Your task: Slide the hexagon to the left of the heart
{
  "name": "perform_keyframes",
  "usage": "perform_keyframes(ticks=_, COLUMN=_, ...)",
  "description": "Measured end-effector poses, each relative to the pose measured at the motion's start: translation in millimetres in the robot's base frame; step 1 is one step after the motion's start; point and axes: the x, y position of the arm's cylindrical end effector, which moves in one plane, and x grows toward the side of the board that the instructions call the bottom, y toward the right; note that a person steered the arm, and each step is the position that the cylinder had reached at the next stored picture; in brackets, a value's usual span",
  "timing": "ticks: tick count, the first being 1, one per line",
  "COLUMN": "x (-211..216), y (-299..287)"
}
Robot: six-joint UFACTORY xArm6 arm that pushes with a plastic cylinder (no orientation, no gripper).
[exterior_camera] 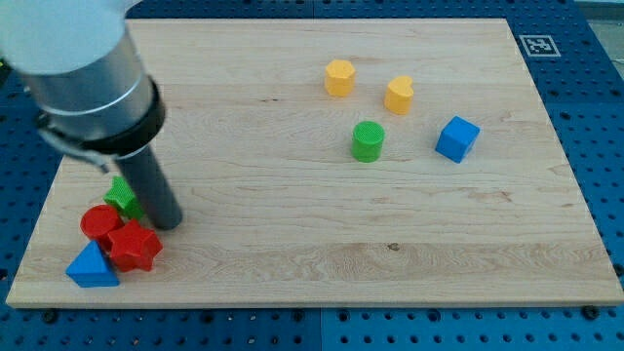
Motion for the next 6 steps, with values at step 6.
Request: perform_keyframes(ticks=6, x=-232, y=209)
